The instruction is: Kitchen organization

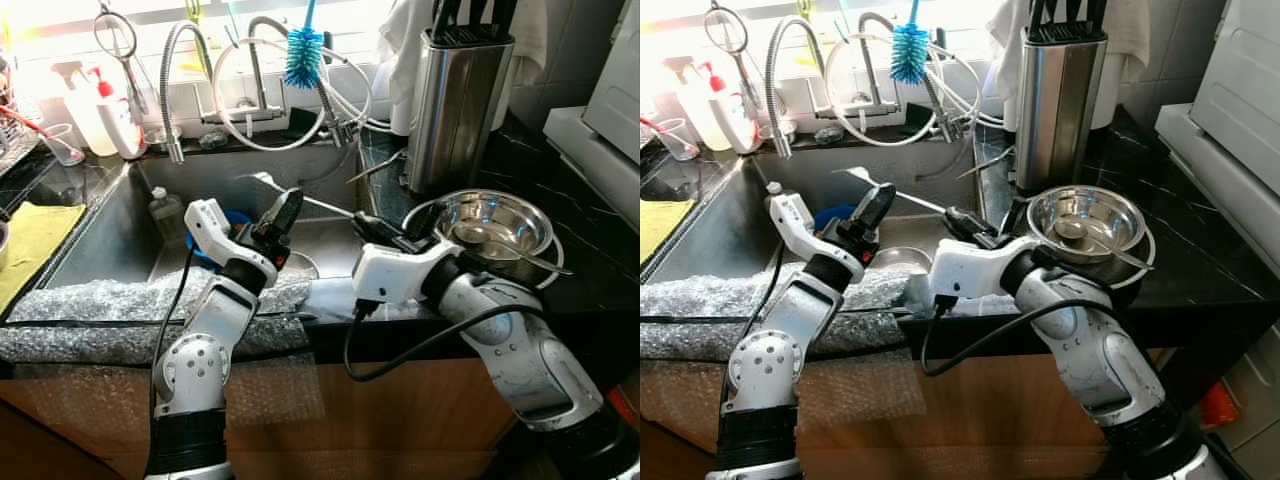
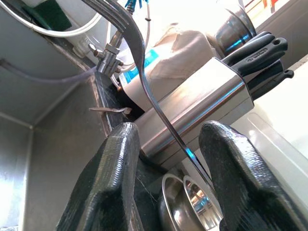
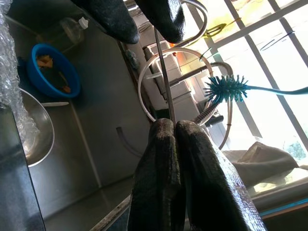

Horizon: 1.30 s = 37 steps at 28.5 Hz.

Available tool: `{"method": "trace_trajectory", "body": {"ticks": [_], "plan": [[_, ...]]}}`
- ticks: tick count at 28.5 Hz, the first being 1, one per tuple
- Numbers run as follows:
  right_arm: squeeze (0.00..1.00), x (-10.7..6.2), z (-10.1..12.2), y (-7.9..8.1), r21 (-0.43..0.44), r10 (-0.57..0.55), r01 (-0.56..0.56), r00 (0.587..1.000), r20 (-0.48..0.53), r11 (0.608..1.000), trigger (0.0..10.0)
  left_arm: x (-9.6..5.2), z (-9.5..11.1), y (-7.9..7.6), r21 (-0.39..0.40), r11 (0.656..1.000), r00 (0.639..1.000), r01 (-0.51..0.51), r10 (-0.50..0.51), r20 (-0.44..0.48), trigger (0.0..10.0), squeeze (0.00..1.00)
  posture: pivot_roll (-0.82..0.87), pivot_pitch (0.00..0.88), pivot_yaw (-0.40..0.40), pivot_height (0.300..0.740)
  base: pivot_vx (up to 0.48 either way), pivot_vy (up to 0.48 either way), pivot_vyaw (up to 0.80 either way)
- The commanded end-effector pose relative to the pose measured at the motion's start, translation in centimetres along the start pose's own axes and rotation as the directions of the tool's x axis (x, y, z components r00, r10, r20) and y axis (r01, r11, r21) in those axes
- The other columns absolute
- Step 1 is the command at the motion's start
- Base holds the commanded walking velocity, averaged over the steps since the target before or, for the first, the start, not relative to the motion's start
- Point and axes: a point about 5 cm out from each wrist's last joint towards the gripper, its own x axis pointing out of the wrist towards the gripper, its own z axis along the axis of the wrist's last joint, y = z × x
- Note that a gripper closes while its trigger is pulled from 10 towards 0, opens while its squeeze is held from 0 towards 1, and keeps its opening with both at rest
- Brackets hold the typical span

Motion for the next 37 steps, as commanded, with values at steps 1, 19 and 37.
{"method": "trace_trajectory", "body": {"ticks": [1, 19, 37], "plan": [[0.00, 0.17, 0.48, 0.62, 0.004, 0.030, -0.030, 0.999, 0.018, 1.000, 10.0, 0.22, 0.37, -0.34, -0.003, 1.000, 1.000, 0.012, -0.012, 0.009, 10.0, 0.00, -0.15, 0.000, 0.104, 0.740, 0.000, 0.000, 0.00], [0.00, 0.28, 0.60, 0.66, 0.007, 0.035, -0.035, 0.999, 0.018, 0.999, 10.0, 0.26, 1.23, 0.53, -0.056, 0.997, 0.995, -0.059, 0.063, 0.077, 4.4, 0.00, -0.14, 0.000, 0.102, 0.740, 0.000, 0.000, 0.00], [0.00, 0.31, 1.31, 0.76, 0.007, 0.054, -0.055, 0.997, 0.056, 0.998, 10.0, 0.36, 1.15, 0.66, -0.079, 0.995, 0.994, -0.066, 0.073, 0.080, 10.0, 0.00, -0.14, 0.000, 0.102, 0.740, 0.000, 0.000, 0.00]]}}
